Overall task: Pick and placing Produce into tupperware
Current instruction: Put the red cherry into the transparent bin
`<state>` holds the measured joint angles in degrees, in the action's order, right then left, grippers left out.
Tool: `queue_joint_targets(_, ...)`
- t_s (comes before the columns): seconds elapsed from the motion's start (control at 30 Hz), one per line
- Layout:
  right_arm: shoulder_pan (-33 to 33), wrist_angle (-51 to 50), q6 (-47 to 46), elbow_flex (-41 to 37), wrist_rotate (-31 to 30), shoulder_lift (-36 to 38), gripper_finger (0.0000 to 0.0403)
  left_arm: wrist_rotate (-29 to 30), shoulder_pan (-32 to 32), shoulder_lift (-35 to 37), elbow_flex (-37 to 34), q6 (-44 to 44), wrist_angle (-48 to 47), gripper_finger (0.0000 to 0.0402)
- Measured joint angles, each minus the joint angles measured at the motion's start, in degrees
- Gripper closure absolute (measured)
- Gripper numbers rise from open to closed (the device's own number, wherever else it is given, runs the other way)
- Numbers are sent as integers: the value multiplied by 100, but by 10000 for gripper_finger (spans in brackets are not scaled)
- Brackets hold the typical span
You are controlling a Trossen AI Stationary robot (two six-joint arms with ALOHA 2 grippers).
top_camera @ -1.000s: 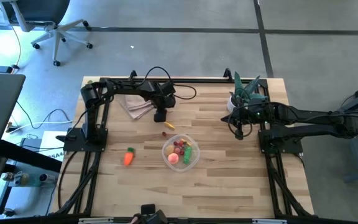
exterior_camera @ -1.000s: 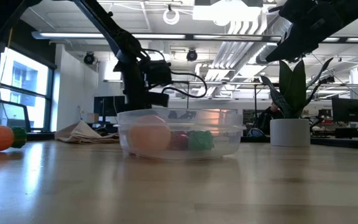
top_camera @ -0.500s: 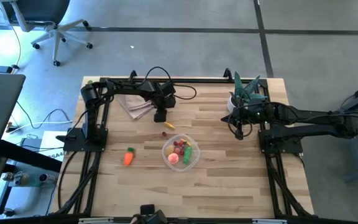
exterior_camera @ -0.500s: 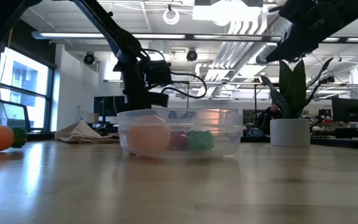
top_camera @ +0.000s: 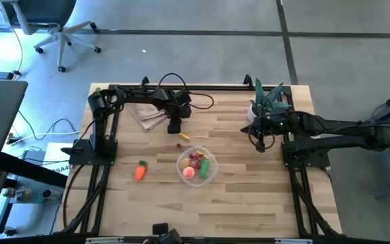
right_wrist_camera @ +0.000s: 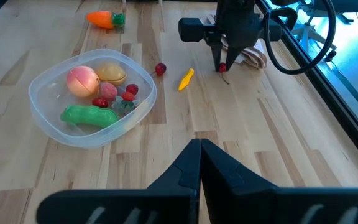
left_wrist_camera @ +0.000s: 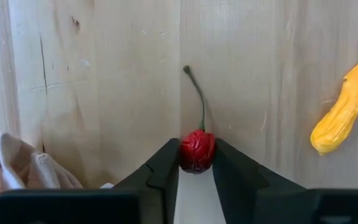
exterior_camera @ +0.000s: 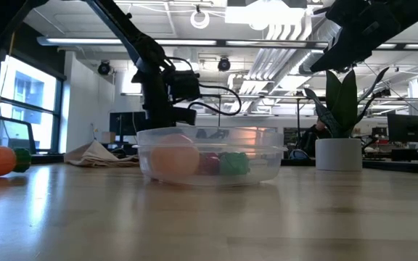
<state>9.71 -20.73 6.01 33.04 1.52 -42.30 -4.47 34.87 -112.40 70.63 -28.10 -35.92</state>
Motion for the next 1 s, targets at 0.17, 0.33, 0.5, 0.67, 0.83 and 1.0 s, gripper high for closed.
queue_joint_targets(0.17,1,0,-1,0,0,0,403,0,0,0,-2,2,0,341)
queue_joint_targets(0.33,0,0,-1,0,2,0,403,0,0,0,-2,2,2,347)
queue_joint_targets(0.5,1,0,0,0,0,0,403,0,0,0,-2,3,4,343)
queue_joint_targets(0.67,-1,0,0,0,1,0,403,0,-2,24,-9,7,-3,342)
queue_joint_targets(0.83,-1,0,-1,0,2,0,403,152,-181,325,-27,138,-86,342)
queue_joint_targets(1.0,0,0,-1,0,0,-1,403,519,-580,952,-18,226,-199,342)
